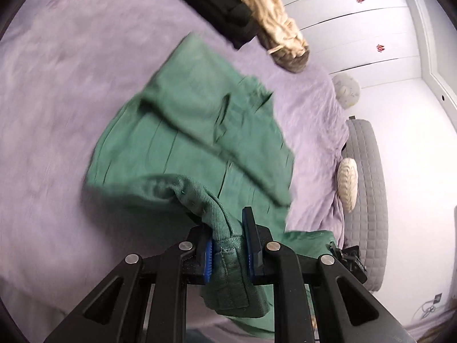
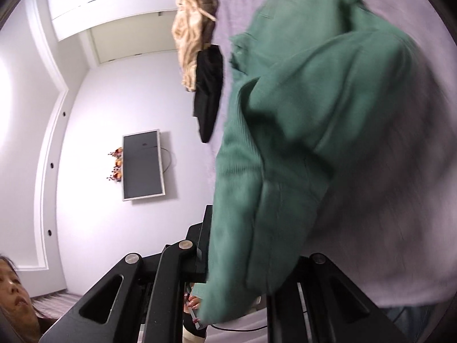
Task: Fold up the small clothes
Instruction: 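Grasp the hem with the left gripper while the right gripper carries it over the collar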
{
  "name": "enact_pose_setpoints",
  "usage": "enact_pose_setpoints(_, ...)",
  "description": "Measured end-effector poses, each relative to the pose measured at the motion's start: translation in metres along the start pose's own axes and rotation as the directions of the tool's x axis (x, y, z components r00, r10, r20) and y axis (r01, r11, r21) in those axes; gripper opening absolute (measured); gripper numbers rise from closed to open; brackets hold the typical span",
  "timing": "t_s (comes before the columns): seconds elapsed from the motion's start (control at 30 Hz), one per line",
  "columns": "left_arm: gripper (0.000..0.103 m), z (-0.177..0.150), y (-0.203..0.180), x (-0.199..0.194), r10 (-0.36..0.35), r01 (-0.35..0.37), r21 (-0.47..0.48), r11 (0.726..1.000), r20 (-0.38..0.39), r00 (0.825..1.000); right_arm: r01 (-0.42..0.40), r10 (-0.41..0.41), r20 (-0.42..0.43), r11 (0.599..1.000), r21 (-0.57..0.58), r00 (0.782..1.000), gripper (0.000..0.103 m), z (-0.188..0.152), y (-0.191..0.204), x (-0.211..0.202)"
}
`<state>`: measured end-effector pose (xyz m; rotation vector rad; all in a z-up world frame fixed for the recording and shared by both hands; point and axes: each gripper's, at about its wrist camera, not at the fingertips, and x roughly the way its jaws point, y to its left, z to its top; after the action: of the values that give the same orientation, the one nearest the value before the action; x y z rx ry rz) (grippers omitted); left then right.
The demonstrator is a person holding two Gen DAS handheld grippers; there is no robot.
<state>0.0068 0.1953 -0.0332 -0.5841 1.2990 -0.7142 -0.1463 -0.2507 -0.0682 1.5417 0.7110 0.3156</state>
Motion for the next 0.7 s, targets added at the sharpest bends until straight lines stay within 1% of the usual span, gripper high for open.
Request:
enact_pose_setpoints(0.13,0.019,0.063,-0.032,0.035,0.027,-0.029,0.026,0.999,0.071,0.997,0.001,0.0,0.012,1.0,-0.028,1.0,0.015,0.063,0.016,0.023)
enact_pose_setpoints(0.2,0.019,0.093,-0.042,0.054,0.076,-0.08,0.026,0.996,0.108,0.991,0.022,-0.021,0.023,0.999,-0.028,1.0,0.015,0.093,0.018,0.033)
enact_pose_setpoints(0.27,0.019,0.115,-0.044,0.073,0.141,-0.146,0.031,0.989,0.135,0.981,0.052,-0.053,0.035,0.999,0.004,0.998,0.015,0.124,0.011,0.044)
enact_pose_setpoints(0.33,0.019,0.136,-0.044,0.094,0.217,-0.223,0.028,0.974,0.144,0.966,0.089,-0.091,0.039,0.994,0.061,0.995,0.015,0.154,-0.004,0.054)
enact_pose_setpoints(0.37,0.019,0.142,-0.043,0.102,0.243,-0.249,0.026,0.968,0.142,0.96,0.105,-0.108,0.035,0.991,0.082,0.994,0.017,0.166,-0.01,0.058)
enact_pose_setpoints(0.43,0.019,0.154,-0.044,0.116,0.307,-0.313,0.021,0.95,0.141,0.941,0.152,-0.155,0.024,0.983,0.105,0.988,0.019,0.184,-0.021,0.066)
enact_pose_setpoints(0.47,0.019,0.158,-0.044,0.122,0.341,-0.347,0.023,0.937,0.14,0.93,0.175,-0.178,0.016,0.978,0.11,0.984,0.019,0.193,-0.025,0.071)
enact_pose_setpoints(0.5,0.019,0.16,-0.045,0.125,0.381,-0.389,0.026,0.921,0.143,0.913,0.194,-0.196,0.008,0.975,0.112,0.98,0.019,0.197,-0.029,0.073)
enact_pose_setpoints(0.53,0.019,0.16,-0.044,0.126,0.409,-0.418,0.034,0.908,0.14,0.902,0.208,-0.208,-0.005,0.972,0.114,0.978,0.022,0.199,-0.032,0.073)
enact_pose_setpoints(0.57,0.019,0.161,-0.044,0.128,0.426,-0.434,0.042,0.9,0.129,0.896,0.215,-0.214,-0.014,0.97,0.112,0.977,0.027,0.201,-0.034,0.075)
enact_pose_setpoints(0.6,0.023,0.162,-0.044,0.131,0.439,-0.447,0.051,0.893,0.118,0.891,0.22,-0.22,-0.013,0.97,0.105,0.975,0.03,0.204,-0.034,0.077)
enact_pose_setpoints(0.63,0.023,0.162,-0.045,0.133,0.452,-0.46,0.065,0.885,0.114,0.885,0.236,-0.236,-0.005,0.967,0.099,0.972,0.039,0.21,-0.035,0.075)
enact_pose_setpoints(0.67,0.023,0.161,-0.045,0.134,0.458,-0.467,0.079,0.881,0.111,0.882,0.247,-0.248,0.003,0.964,0.095,0.969,0.058,0.214,-0.034,0.074)
enact_pose_setpoints(0.7,0.026,0.16,-0.046,0.137,0.467,-0.477,0.097,0.874,0.106,0.878,0.255,-0.257,0.012,0.963,0.089,0.966,0.068,0.218,-0.031,0.071)
